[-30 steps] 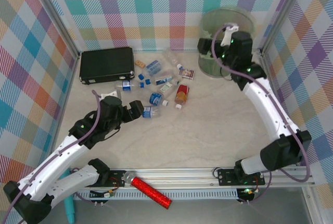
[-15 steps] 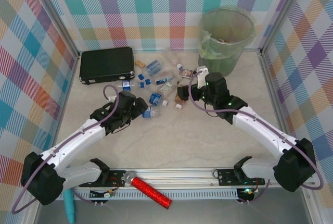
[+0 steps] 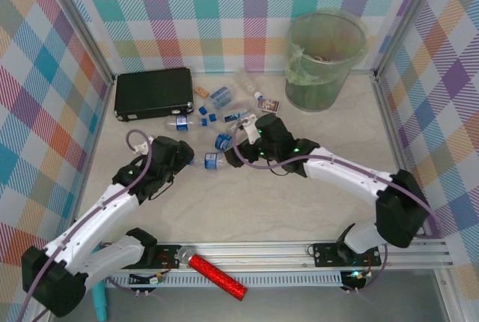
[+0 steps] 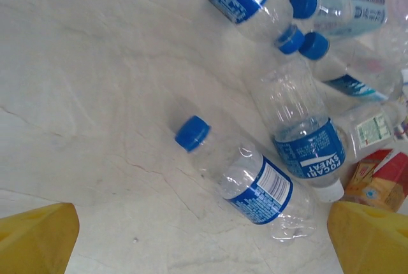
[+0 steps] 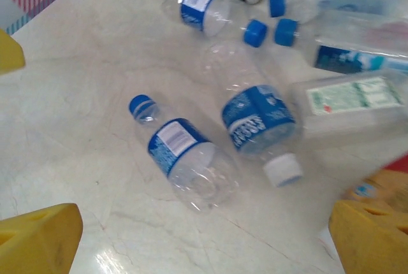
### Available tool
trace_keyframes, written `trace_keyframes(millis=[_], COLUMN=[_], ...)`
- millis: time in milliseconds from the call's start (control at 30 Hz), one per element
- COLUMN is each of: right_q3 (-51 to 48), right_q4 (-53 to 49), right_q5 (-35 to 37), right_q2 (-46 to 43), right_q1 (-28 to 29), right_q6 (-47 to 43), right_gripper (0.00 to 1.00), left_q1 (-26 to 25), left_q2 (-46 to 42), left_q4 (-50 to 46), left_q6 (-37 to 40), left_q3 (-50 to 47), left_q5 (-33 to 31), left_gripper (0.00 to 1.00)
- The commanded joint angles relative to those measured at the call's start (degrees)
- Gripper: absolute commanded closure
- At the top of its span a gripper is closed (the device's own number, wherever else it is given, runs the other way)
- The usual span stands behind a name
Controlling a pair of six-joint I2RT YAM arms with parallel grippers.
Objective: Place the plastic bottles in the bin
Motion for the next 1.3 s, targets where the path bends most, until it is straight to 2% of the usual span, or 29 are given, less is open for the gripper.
trace_keyframes(millis=[0,200,400,567,833,1133,1267], right_q3=[6.4,17.1,29.9,37.7,43.4,44.3,44.4], right_q4=[-4.5,-10.3,-19.5,-26.2,-30.9,-34.6,-36.2], right_q5=[-3.4,-9.6,-11.5,-7.8,-5.4,2.6,6.1], right_q2=[5.2,16.0,27.8,35.1,42.5,43.5,44.2], right_q1=[1.7,3.0,3.9,4.9,5.8,9.3,10.4], right_q6=[-3.6,-3.9,-6.7,-9.7,-12.1,-15.2,-15.8], right_gripper=[0.01,0.01,0.04,0.05,0.11,0.13,0.18], left_q1=[0.8,0.9,1.0,1.1,1.0,1.0,1.0], left_q2=[-4.5,-12.5,-18.9,-21.2,-23.2,-25.1,-25.2], left_q4=[-6.2,-12.1,-15.5,-17.2,-19.9,-20.2,-19.8], left_q6=[-1.1,-1.0,0.5,1.3,2.6,3.8,3.8], left_q3=[-1.3,-1.4,-0.9,-0.2,0.6,0.2,-0.1], left_q5=[-4.5,-7.6,-8.6,-8.6,-9.2,-9.7,-9.2], left_gripper=[0.0,0.01,0.01,0.0,0.0,0.0,0.0])
